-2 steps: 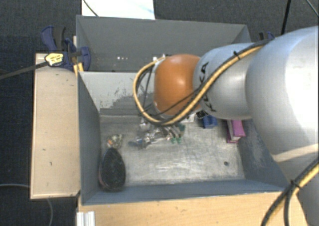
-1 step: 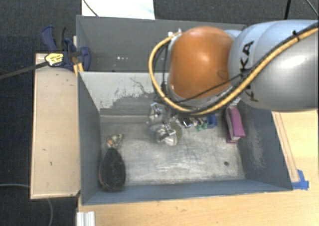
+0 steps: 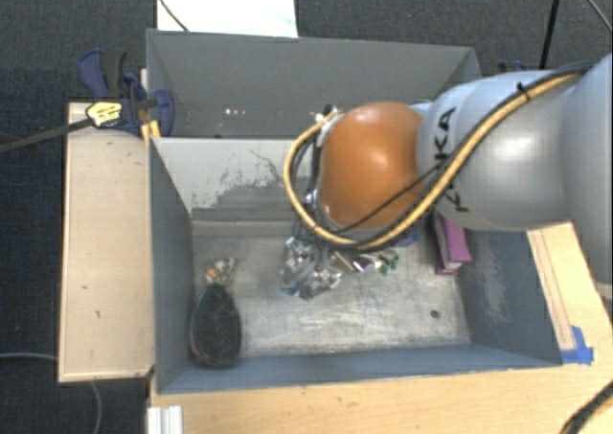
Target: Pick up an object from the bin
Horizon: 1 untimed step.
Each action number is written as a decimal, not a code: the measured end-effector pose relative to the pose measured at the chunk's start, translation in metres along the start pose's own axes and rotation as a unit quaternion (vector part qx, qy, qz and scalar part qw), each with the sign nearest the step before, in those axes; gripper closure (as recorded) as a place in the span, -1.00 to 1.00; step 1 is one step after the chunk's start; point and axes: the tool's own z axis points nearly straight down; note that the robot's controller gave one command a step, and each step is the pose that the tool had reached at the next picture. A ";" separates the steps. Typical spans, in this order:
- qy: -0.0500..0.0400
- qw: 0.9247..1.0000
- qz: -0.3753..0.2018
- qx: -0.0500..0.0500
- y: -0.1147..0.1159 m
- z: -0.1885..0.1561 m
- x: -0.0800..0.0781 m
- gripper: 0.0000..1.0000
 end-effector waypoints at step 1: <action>-0.007 1.000 -0.016 0.003 0.005 -0.110 -0.011 1.00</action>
Offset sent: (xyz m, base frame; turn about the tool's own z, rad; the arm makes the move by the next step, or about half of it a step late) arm 0.0036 0.0098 0.1045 -0.0351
